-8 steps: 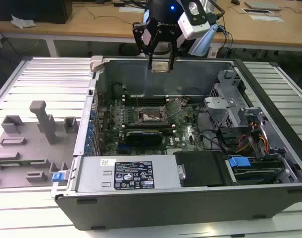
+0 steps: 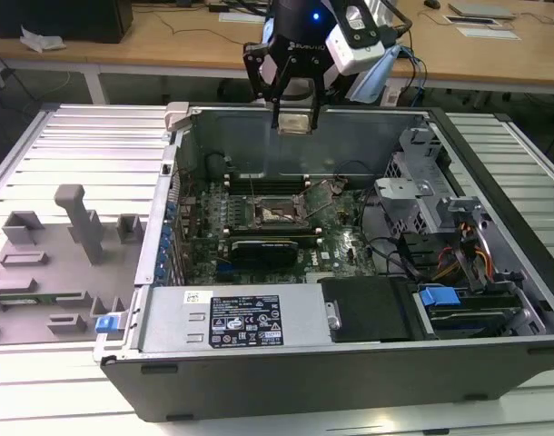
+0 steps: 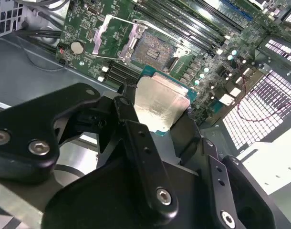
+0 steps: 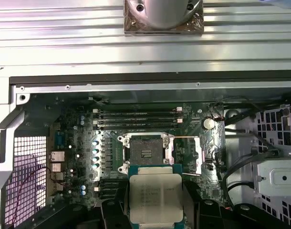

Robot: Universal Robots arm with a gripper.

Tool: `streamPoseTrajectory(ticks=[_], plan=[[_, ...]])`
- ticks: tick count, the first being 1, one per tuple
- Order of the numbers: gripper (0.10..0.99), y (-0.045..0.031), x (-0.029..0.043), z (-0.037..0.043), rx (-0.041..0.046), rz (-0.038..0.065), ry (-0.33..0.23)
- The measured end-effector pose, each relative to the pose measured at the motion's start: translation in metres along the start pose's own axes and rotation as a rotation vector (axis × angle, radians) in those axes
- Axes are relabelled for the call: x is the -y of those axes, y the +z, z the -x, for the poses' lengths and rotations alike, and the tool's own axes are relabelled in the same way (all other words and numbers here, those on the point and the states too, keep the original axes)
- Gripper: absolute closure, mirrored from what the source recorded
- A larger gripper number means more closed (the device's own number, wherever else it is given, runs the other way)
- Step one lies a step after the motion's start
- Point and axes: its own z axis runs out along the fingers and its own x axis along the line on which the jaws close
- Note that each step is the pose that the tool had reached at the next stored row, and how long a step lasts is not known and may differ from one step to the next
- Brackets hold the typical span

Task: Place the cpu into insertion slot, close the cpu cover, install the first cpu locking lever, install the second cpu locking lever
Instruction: 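Place the cpu into insertion slot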

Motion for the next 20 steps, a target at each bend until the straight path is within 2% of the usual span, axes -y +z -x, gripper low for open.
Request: streamPoseTrajectory(ticks=[4,8,20], plan=[[0.545,0.0035,0.0003,-0.0003,0.0016,0.0,0.0],[0.545,0.0145,0.0014,-0.0046,0.0112,0.0,-0.001],[0.545,0.0324,0.0032,-0.0134,0.0243,0.001,-0.002]])
